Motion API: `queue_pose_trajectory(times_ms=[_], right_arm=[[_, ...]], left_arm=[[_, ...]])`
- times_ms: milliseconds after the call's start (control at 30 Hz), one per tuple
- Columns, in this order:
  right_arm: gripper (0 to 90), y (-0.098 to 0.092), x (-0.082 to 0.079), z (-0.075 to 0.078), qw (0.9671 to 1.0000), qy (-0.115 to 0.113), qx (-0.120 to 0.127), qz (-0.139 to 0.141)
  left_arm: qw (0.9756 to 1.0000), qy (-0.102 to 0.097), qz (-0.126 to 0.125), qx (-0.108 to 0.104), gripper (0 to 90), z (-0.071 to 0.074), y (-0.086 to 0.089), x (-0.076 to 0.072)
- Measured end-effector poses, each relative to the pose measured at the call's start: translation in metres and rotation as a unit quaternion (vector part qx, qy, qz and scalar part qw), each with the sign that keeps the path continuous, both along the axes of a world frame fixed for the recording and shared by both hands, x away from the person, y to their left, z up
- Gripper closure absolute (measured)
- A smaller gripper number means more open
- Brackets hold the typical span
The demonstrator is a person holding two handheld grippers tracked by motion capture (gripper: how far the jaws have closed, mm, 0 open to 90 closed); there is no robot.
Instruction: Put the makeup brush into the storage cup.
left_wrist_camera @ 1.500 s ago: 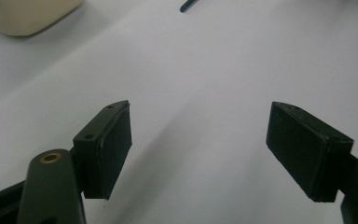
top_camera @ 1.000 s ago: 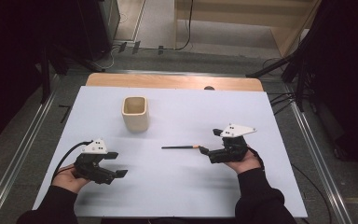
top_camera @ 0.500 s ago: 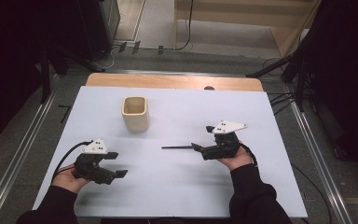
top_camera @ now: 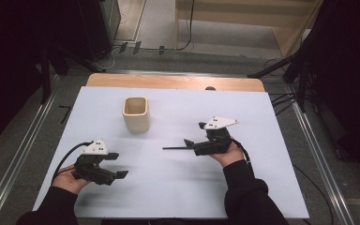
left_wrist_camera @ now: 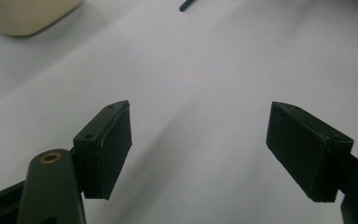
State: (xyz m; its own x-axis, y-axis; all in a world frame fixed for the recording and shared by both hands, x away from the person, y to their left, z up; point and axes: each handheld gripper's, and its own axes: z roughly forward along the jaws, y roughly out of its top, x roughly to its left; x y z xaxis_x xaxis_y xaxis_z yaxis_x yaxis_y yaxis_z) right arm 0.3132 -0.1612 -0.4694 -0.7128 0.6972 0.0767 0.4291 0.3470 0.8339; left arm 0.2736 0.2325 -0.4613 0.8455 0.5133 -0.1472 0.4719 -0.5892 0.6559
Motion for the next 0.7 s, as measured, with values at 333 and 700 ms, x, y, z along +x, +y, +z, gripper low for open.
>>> queue_pose_trajectory(times_ms=[333,700], right_arm=[[14.8,0.016,0.016,0.003,0.9999,-0.003,0.001,0.01],[15.1,0.017,0.027,0.012,0.9967,0.01,-0.037,0.071]], left_arm=[[1.0,0.0,0.002,-0.001,23.0,0.0,0.0,0.0],[1.0,-0.001,0.0,0.001,23.0,-0.001,0.0,0.0]])
